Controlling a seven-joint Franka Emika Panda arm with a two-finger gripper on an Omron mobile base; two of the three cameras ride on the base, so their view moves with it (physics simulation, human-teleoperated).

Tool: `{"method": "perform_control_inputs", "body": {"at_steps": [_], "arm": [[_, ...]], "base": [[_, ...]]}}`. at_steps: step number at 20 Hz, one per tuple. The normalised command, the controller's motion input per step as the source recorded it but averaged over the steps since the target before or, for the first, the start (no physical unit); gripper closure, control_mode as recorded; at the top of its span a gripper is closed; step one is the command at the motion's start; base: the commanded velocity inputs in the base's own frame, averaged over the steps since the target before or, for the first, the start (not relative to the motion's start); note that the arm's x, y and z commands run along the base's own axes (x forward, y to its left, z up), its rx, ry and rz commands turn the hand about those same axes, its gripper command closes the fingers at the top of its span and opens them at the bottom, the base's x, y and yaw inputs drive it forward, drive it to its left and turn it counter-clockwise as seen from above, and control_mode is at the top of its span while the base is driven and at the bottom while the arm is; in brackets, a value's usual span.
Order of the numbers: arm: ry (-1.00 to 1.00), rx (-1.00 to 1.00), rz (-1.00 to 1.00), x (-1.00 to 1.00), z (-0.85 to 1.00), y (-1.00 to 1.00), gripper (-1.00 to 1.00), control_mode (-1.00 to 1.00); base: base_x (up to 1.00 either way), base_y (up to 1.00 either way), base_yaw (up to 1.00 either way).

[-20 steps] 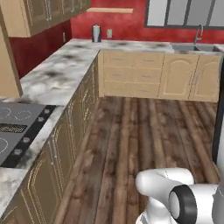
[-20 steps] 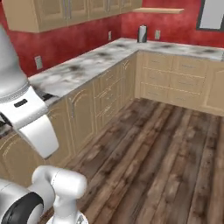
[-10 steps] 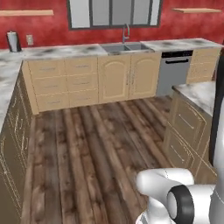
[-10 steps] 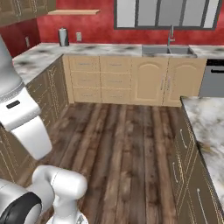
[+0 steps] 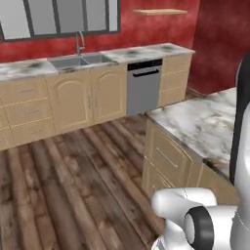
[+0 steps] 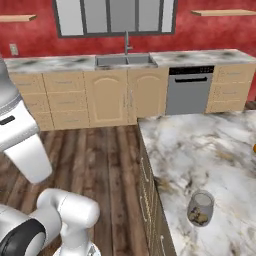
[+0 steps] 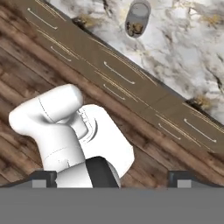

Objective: Pick the jar and jar from the dining table and place them in the open cabinet. Close the cabinet after placing the objects.

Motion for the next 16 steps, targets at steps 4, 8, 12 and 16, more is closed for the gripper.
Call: {"method": "perform_control_inputs", "body": {"at_steps": [4,8,12,16], "arm": [[0.00,0.00,0.00,0.00,0.00,0.00,-1.00,1.00],[0.00,0.00,0.00,0.00,0.00,0.00,-1.00,1.00],[0.00,0.00,0.00,0.00,0.00,0.00,-1.00,1.00],[0.00,0.00,0.00,0.00,0.00,0.00,-1.00,1.00]], "base": [[0.88,-0.27,-0.50],[0.53,0.26,-0.60],[0.00,0.18,-0.76],[0.00,0.00,-0.93]]}}
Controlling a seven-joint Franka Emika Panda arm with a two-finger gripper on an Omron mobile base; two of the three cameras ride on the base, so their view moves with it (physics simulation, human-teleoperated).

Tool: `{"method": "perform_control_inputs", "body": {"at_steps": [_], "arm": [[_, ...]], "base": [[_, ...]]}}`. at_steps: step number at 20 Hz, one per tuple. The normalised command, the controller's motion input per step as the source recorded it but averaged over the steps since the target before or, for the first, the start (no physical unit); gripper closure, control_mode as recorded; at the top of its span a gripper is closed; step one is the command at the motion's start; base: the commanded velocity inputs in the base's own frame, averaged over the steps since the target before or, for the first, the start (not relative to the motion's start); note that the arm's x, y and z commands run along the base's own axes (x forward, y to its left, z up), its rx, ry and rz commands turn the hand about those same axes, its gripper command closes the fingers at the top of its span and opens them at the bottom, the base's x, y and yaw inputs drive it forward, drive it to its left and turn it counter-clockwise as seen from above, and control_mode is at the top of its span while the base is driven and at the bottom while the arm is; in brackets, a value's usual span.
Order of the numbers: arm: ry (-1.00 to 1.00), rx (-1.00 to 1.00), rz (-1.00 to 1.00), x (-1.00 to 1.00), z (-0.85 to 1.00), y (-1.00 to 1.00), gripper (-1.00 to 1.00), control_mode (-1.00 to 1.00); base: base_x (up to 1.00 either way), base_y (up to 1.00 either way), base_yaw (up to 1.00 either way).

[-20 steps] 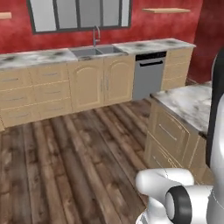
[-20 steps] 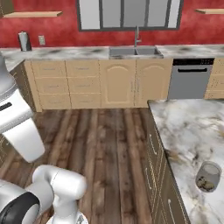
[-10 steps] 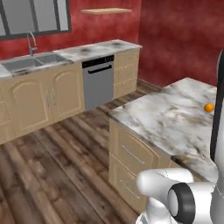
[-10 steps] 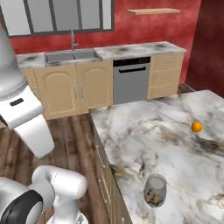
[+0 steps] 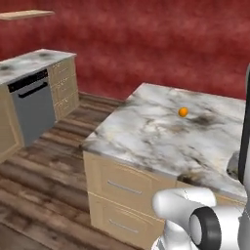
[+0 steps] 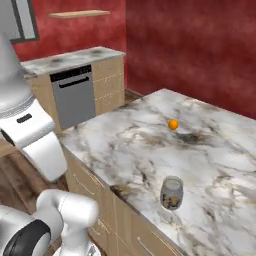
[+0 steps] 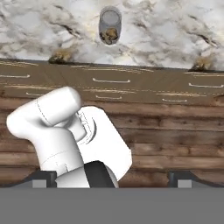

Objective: Pick the jar and jar from the dining table and place them in the open cabinet. Close the cabinet after placing the objects.

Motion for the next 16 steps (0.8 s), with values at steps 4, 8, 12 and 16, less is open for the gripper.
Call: {"method": "perform_control_inputs", "body": {"at_steps": [4,8,12,16], "arm": [[0.00,0.00,0.00,0.00,0.00,0.00,-1.00,1.00],[0.00,0.00,0.00,0.00,0.00,0.00,-1.00,1.00],[0.00,0.00,0.00,0.00,0.00,0.00,-1.00,1.00],[0.00,0.00,0.00,0.00,0.00,0.00,-1.00,1.00]], "base": [[0.01,0.00,-0.90],[0.07,-0.02,-0.82],[0.00,-0.03,-0.49],[0.00,-0.28,-0.04]]}}
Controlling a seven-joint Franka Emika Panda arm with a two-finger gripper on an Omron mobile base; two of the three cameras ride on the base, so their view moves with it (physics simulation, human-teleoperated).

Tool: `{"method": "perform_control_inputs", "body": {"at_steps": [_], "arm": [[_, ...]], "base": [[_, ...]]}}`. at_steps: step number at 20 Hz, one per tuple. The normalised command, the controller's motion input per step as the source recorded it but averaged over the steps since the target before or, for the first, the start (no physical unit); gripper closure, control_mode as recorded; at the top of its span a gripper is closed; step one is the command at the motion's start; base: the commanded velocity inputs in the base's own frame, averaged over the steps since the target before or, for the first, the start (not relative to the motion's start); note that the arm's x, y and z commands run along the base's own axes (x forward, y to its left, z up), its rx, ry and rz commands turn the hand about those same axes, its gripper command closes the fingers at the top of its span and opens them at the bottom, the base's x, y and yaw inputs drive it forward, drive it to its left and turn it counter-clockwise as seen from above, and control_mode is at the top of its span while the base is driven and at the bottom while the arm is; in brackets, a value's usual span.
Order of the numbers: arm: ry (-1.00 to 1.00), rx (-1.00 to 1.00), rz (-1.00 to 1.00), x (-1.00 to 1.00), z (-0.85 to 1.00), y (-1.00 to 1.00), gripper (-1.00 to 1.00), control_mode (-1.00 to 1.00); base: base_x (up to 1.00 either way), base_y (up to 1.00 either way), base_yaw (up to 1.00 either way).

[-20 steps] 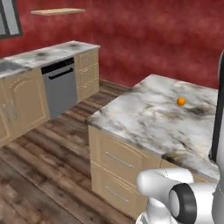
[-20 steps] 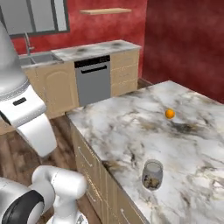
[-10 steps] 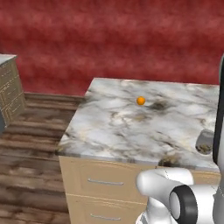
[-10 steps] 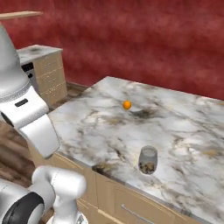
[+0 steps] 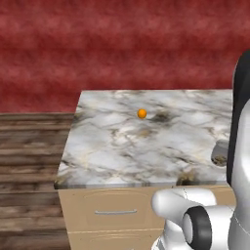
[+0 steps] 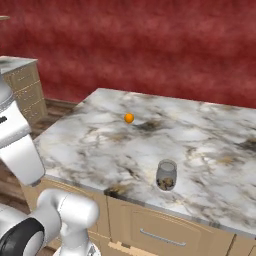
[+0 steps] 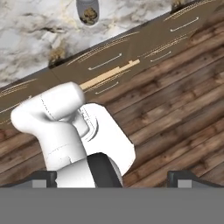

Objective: Pick the jar and jar from the dining table and place them in the open cabinet. Close the cabinet after placing the objects.

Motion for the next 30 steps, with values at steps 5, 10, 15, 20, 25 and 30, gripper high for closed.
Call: {"method": "perform_control_inputs", "body": {"at_steps": [5,10,15,20,25,30], "arm": [[0.00,0.00,0.00,0.00,0.00,0.00,-1.00,-1.00],[0.04,0.00,0.06,0.40,0.20,-0.44,-1.00,-1.00],[0.13,0.03,0.01,1.00,-0.14,-0.79,-1.00,-1.00],[0.16,0.11,0.02,1.00,-0.94,-0.71,-1.00,-1.00],[0.15,0.13,0.17,1.00,-0.81,-0.13,-1.00,-1.00],[0.01,0.15,0.09,1.00,-0.44,-0.20,-1.00,-1.00]], "base": [[0.00,-0.02,0.00],[0.00,0.00,0.00],[0.00,0.00,0.00],[0.00,0.00,0.00],[0.00,0.00,0.00],[0.00,0.00,0.00]]}}
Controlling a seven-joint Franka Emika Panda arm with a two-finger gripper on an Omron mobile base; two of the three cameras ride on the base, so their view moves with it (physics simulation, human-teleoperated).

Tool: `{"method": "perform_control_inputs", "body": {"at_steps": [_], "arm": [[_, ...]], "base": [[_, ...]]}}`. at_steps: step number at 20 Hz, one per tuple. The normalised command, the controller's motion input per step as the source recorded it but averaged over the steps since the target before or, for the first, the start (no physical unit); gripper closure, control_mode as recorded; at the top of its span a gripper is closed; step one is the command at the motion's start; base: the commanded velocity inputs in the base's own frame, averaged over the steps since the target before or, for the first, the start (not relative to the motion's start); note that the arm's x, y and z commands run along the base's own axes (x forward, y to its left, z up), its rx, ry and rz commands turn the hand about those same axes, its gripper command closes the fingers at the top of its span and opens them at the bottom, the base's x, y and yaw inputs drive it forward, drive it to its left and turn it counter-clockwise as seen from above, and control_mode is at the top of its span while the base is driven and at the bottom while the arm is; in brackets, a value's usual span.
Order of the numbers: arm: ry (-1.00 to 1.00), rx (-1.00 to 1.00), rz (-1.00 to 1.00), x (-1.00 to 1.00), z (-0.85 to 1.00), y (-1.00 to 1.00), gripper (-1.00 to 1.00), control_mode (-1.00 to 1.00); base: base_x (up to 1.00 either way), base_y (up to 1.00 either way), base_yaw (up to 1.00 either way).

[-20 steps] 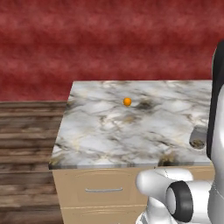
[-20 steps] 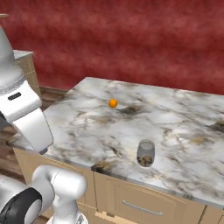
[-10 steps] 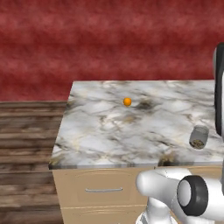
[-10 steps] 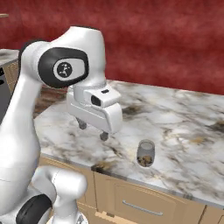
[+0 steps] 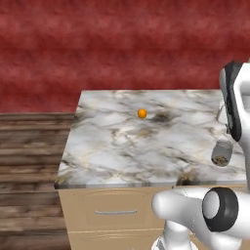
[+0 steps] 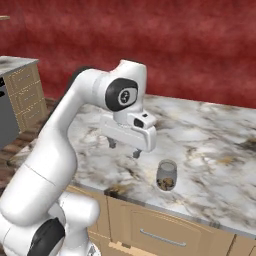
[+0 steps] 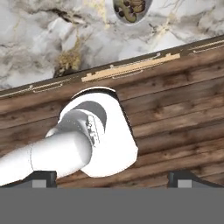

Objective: Pick the jar and jar from the dining table and place them in the open cabinet. Close the cabinet after placing the objects.

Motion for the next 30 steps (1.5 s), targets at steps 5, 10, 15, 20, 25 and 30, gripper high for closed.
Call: {"method": "perform_control_inputs", "body": {"at_steps": [5,10,15,20,25,30], "arm": [[0.00,0.02,0.00,1.00,-0.37,-0.59,-1.00,-1.00],[-0.03,-0.03,-0.03,1.00,-0.61,-0.62,-1.00,-1.00],[-0.01,0.01,-0.07,0.96,-0.43,-0.04,-1.00,-1.00],[0.00,0.02,-0.13,0.92,-0.33,0.19,-1.00,-1.00],[0.01,0.00,-0.14,0.37,-0.31,-0.10,-1.00,-1.00],[0.04,-0.01,-0.09,-0.26,-0.21,-0.33,-1.00,-1.00]], "base": [[0.00,0.00,0.00],[0.00,0.00,0.00],[0.00,0.00,0.00],[0.00,0.00,0.00],[0.00,0.00,0.00],[0.00,0.00,0.00]]}}
